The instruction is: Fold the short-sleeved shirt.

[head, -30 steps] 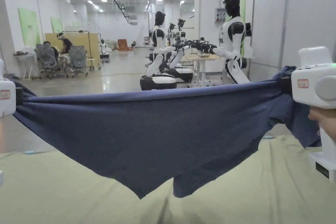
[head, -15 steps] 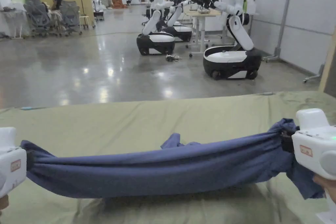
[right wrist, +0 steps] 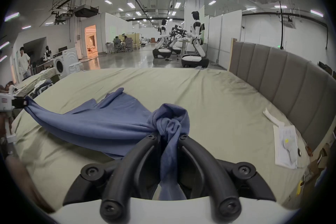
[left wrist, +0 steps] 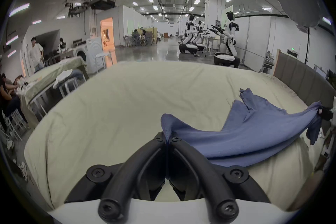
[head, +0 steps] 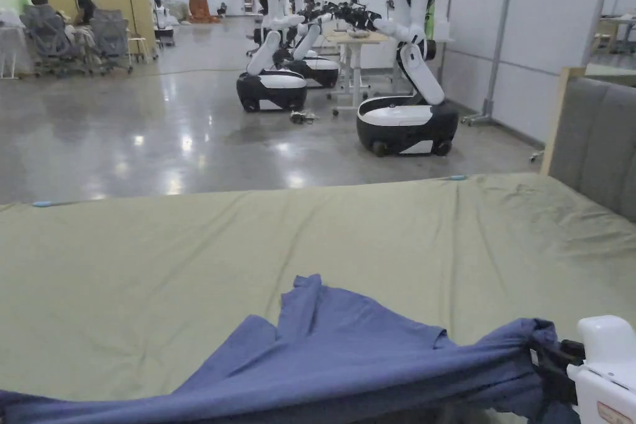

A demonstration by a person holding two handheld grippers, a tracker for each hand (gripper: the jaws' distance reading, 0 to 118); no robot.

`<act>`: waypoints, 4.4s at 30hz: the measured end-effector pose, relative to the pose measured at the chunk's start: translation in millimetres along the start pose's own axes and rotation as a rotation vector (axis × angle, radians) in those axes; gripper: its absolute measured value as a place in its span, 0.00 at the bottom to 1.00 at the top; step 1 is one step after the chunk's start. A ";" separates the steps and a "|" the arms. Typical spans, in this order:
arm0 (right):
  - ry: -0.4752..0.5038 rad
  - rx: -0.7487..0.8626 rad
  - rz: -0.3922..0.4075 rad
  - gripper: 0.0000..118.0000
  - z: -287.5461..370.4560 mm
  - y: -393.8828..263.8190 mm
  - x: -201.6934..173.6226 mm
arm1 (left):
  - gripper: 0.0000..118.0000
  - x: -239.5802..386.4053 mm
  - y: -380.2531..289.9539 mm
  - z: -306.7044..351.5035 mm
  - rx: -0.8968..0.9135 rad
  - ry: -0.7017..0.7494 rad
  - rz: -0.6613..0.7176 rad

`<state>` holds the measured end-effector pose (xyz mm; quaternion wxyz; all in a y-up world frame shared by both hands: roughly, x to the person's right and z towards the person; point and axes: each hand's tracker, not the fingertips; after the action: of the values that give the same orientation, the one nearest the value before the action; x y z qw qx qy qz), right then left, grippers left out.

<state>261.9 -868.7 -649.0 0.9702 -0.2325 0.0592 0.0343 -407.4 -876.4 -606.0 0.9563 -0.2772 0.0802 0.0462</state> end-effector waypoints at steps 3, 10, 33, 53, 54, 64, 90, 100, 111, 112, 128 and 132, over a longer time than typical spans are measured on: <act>0.007 -0.042 0.010 0.14 41.8 -37.6 -4.1 | 0.00 -4.3 -38.4 31.6 -0.025 -0.015 -0.011; -0.031 -0.126 -0.024 0.14 77.9 -113.2 -12.5 | 0.00 -7.0 -101.8 63.8 -0.097 -0.032 -0.021; 0.095 0.125 -0.135 0.00 145.8 -41.7 -118.5 | 0.00 4.8 -121.0 166.5 0.007 0.038 0.177; 0.129 0.066 -0.015 0.00 116.6 28.5 -120.9 | 0.01 29.9 -125.7 52.3 -0.192 0.019 0.069; 0.151 0.032 -0.019 0.00 107.0 35.0 -120.9 | 0.01 30.0 -125.1 59.2 -0.160 0.027 0.084; 0.178 -0.170 0.110 0.99 -133.8 70.5 -129.9 | 0.01 27.8 -82.9 95.6 0.004 0.031 0.062; 0.135 0.051 -0.001 0.02 -47.9 130.3 -75.3 | 0.01 35.6 -17.1 149.6 0.178 -0.069 0.062; 0.041 0.305 -0.022 0.02 136.4 246.1 -39.7 | 0.01 29.1 153.2 188.0 0.401 -0.182 0.005; -0.008 0.438 -0.020 0.02 108.0 363.7 -32.0 | 0.01 46.7 310.9 153.8 0.513 -0.123 -0.083; -0.008 0.445 -0.011 0.02 100.2 373.3 -33.3 | 0.01 47.6 323.7 145.9 0.514 -0.105 -0.088; -0.043 0.511 -0.028 0.02 -52.6 516.9 -30.0 | 0.01 76.2 472.4 13.5 0.572 0.054 -0.203; 0.009 0.483 -0.221 0.02 -86.9 519.2 -9.1 | 0.01 88.0 484.9 -18.6 0.576 0.047 -0.220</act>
<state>195.4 -446.7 -956.8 0.9951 0.0007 0.0444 -0.0881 -387.7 -474.2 -890.8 0.9927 -0.0026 0.0818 -0.0886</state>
